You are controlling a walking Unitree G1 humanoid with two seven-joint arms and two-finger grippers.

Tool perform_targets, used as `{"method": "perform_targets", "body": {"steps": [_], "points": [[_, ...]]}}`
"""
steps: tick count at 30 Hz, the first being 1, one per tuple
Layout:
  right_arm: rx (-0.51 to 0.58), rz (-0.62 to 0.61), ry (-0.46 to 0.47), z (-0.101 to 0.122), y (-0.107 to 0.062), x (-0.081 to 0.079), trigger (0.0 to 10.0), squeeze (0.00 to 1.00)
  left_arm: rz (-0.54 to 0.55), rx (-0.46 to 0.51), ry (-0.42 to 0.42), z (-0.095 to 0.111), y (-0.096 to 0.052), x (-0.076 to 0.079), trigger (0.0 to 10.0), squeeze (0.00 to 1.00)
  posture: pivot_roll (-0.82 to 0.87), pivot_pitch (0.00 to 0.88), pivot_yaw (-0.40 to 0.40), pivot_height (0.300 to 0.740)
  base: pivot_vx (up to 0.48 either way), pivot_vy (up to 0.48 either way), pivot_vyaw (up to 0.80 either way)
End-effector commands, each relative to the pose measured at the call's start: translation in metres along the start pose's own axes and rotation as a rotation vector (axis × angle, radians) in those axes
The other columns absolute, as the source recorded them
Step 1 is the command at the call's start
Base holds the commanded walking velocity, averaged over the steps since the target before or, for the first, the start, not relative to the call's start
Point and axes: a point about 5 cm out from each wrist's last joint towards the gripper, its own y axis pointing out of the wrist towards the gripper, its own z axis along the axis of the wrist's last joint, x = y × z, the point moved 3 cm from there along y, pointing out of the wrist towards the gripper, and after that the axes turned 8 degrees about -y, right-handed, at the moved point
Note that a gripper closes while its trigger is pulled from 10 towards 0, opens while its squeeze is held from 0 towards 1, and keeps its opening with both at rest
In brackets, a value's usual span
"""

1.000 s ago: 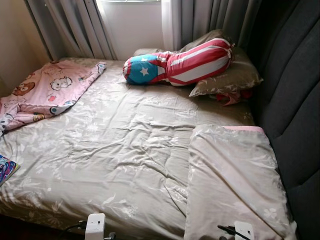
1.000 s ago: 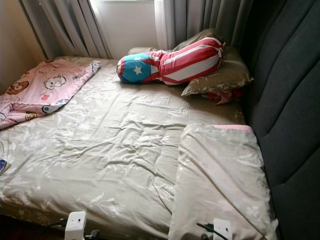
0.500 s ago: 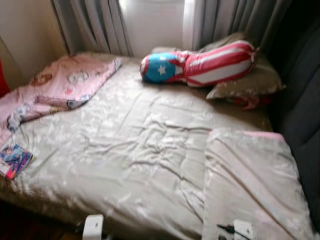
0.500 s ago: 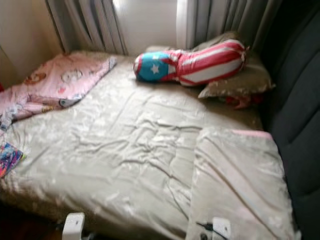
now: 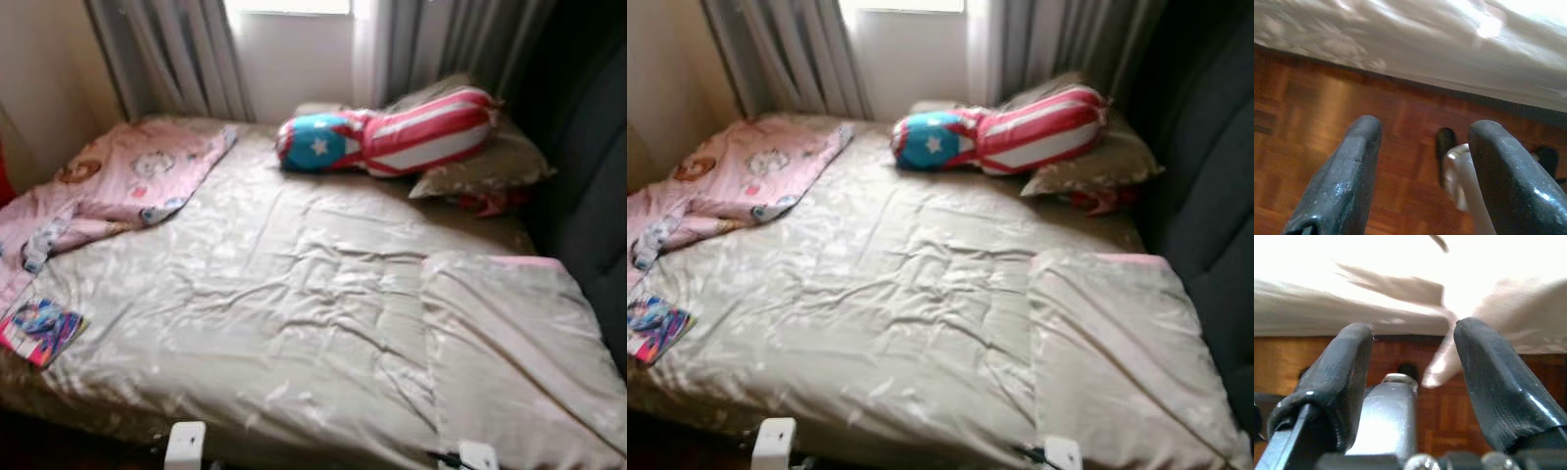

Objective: Clean up the room

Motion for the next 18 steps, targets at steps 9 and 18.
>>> {"method": "perform_targets", "body": {"steps": [9,18], "points": [[-0.018,-0.024,-0.011,-0.0055,-0.0016,0.0109,10.0,0.0,-0.018,0.007,-0.004,0.0036,0.0013,0.0066,10.0,0.0,-0.06,0.0,-0.001,0.74,0.0,0.478,0.0],[-0.016,-0.025,-0.01,-0.0047,-0.0014,0.0115,10.0,0.0,-0.021,0.006,-0.001,0.0023,0.0013,0.0095,10.0,0.0,-0.05,0.0,-0.01,0.74,0.0,0.476,0.0]]}}
